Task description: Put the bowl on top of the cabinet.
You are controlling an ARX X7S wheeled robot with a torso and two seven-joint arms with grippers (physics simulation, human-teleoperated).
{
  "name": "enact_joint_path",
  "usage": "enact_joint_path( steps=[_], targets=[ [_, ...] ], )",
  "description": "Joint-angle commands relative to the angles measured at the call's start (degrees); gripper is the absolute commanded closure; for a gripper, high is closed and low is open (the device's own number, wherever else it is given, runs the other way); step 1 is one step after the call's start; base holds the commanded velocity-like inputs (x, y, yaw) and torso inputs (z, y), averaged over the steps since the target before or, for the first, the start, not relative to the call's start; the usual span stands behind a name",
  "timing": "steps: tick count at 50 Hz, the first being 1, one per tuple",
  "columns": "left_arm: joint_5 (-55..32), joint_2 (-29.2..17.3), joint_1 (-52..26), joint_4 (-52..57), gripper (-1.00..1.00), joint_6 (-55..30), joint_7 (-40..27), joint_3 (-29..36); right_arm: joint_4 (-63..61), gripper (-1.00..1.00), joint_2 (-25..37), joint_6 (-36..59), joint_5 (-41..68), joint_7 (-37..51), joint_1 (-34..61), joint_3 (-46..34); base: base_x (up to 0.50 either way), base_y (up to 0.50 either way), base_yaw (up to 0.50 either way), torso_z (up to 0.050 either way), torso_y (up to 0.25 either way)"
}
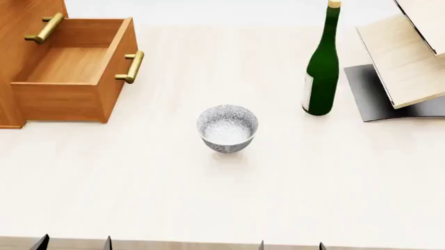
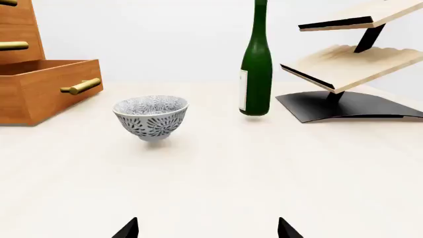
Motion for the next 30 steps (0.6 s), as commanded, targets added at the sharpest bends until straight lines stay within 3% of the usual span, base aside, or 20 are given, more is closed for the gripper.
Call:
enact_joint_path(
  steps=[1,17,23,30],
  targets=[
    [-0.83,-0.93,0.07,-0.02,-1.0,0.37,-1.0,1.11,0.11,-1.0,0.9,0.11,0.73,1.1,-0.04,-1.27,0.0,0.0,0.0,0.0,0.0],
    [-3.36,-3.13,0.18,0.25,-1.0,1.01,-3.9,3.6,-0.44,-1.0,3.24,-1.34,3.06,3.91,-0.41,-3.73,0.0,0.0,0.0,0.0,0.0],
    [2.44,-2.73,-0.06,0.56,-1.0,1.01,-6.38,3.97,-0.3,-1.0,2.9,-1.92,2.76,3.42,-0.46,-3.32,0.0,0.0,0.0,0.0,0.0],
    [4.49,-4.34,1.08,10.84,-1.0,-3.19,-7.33,5.4,-7.52,-1.0,3.93,-0.44,5.84,4.32,-1.56,-2.38,0.02,0.0,0.0,0.0,0.0]
  ],
)
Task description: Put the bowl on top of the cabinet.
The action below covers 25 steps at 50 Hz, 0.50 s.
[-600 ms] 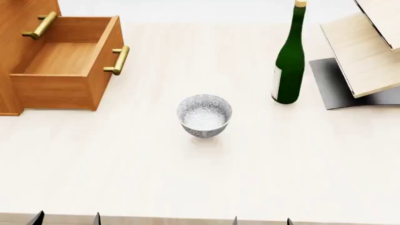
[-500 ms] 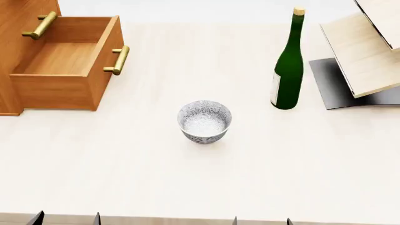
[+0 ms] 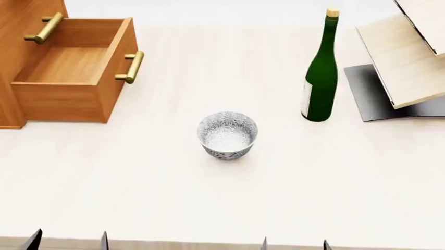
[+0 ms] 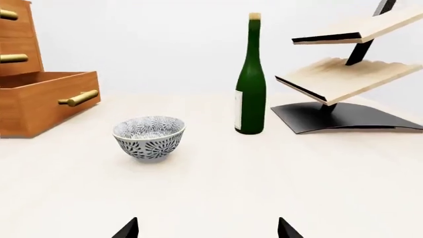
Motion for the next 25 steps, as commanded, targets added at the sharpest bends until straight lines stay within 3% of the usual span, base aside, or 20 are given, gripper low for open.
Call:
enact_joint_path(
  steps=[1,3,4,8,11,18,25],
  targets=[
    [3.88,-1.04,0.95,9.82,-1.0,-3.32,-0.84,0.91,-8.21,-1.0,0.62,2.4,2.97,-0.14,-1.12,1.58,0.19,0.0,0.0,0.0,0.0],
    [3.75,-1.2,0.95,9.88,-1.0,-3.37,-1.01,1.05,-8.27,-1.0,0.79,2.43,3.11,0.05,-1.13,1.42,0.19,0.0,0.0,0.0,0.0],
    [1.65,-1.87,0.59,16.69,-1.0,-8.43,0.82,0.55,-16.14,-1.0,1.62,5.3,4.84,0.54,-1.7,2.69,0.47,0.0,0.0,0.0,0.0],
    [-0.99,-2.71,-0.14,23.42,-1.0,-14.24,2.1,-0.29,-24.85,-1.0,2.71,8.84,4.15,2.5,-2.18,3.24,0.5,0.0,0.0,0.0,0.0],
    [1.03,-3.66,0.59,25.15,-1.0,-11.71,1.49,0.73,-28.87,-1.0,3.45,10.78,4.39,2.88,-2.57,3.13,0.5,0.0,0.0,0.0,0.0],
    [-3.92,-3.9,0.9,33.14,-1.0,-15.24,1.68,-2.21,-35.25,-1.0,5.27,14.09,3.57,3.61,-2.91,2.64,0.5,0.0,0.0,0.0,0.0],
    [-4.68,-4.12,1.03,33.04,-1.0,-14.4,0.89,-2.72,-36.48,-1.0,5.8,13.77,3.36,4.2,-3.36,2.56,0.5,0.0,0.0,0.0,0.0]
  ],
)
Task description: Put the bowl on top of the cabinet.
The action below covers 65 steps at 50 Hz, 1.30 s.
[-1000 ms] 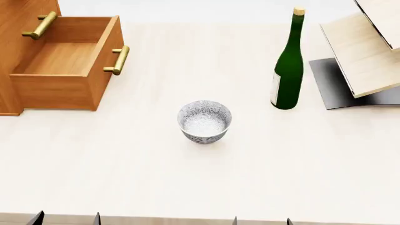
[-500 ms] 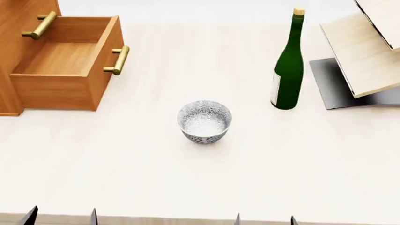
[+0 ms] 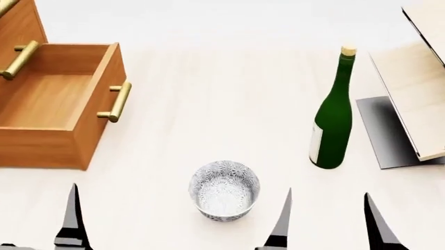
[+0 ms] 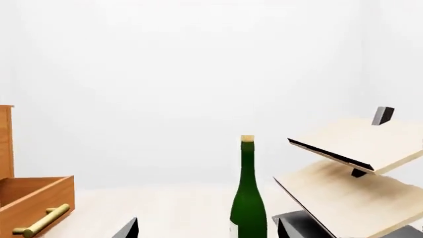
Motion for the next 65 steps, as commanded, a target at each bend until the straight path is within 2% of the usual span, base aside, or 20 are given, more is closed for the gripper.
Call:
enact_joint_path(
  steps=[1,41,44,49,65],
  targets=[
    [-1.49,0.12,0.51,5.61,-1.0,-1.4,0.99,-2.44,-7.0,-1.0,0.57,2.53,-0.86,0.01,-0.92,1.25,0.5,0.0,0.0,0.0,0.0],
    [-3.41,-1.93,1.07,6.21,-1.0,-0.75,-1.28,-1.43,-10.38,-1.0,2.37,-0.27,2.85,1.65,-2.48,2.76,0.5,0.0,0.0,0.0,0.0],
    [-4.47,-2.4,1.78,5.76,-1.0,2.17,-0.08,-1.39,-9.65,-1.0,2.23,0.01,2.67,2.09,-2.16,2.77,0.5,0.0,0.0,0.0,0.0],
    [-8.52,-2.84,1.67,6.27,-1.0,1.45,0.92,-2.56,-8.71,-1.0,2.14,-0.68,1.71,2.75,-2.12,2.53,0.4,0.0,0.0,0.043,0.0],
    [-9.56,-3.44,1.66,6.25,-1.0,1.59,0.45,-2.49,-8.43,-1.0,3.04,-1.44,1.41,3.02,-2.6,1.63,0.0,0.0,0.0,0.05,0.0]
  ],
)
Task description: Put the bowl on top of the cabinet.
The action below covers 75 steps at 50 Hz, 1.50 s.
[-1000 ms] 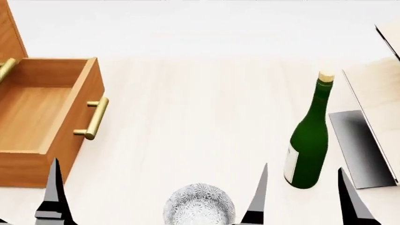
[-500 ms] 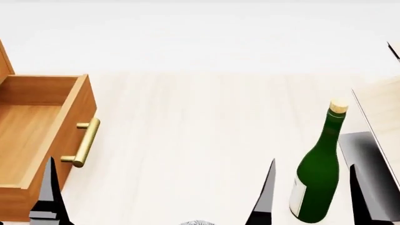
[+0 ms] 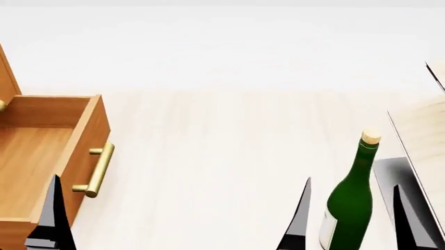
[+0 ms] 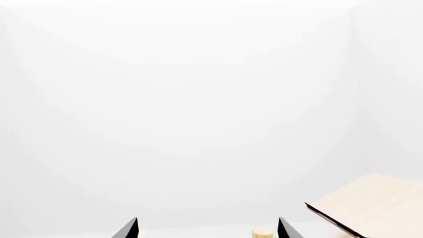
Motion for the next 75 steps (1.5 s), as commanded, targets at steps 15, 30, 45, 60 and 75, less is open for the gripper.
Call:
enact_joint_path(
  steps=[15,30,45,60,75],
  targets=[
    [-1.56,-0.28,0.18,0.6,-1.0,-0.33,1.5,-0.84,-0.18,-1.0,0.06,0.42,-0.59,-0.29,-0.13,0.77,0.0,0.0,0.0,0.05,0.0],
    [-2.99,-0.93,0.25,0.06,-1.0,0.2,0.69,-0.4,-0.11,-1.0,0.6,0.02,-0.18,0.18,-0.29,0.63,0.0,0.0,0.0,0.043,0.0],
    [-2.99,-2.43,0.03,-0.43,-1.0,-0.16,0.36,0.79,-0.32,-1.0,1.11,-0.07,0.03,0.69,-0.44,0.45,0.0,0.0,0.0,0.005,-0.133],
    [-3.24,-3.0,0.13,-0.8,-1.0,0.76,-0.38,1.17,0.09,-1.0,1.51,-0.7,0.15,1.15,-0.55,0.21,0.0,0.0,0.0,0.01,-0.25],
    [-3.73,-3.61,0.09,-0.61,-1.0,0.86,-1.12,1.56,-0.13,-1.0,2.0,-0.63,0.36,1.63,-0.55,-0.08,0.0,0.0,0.0,0.01,-0.25]
  ],
)
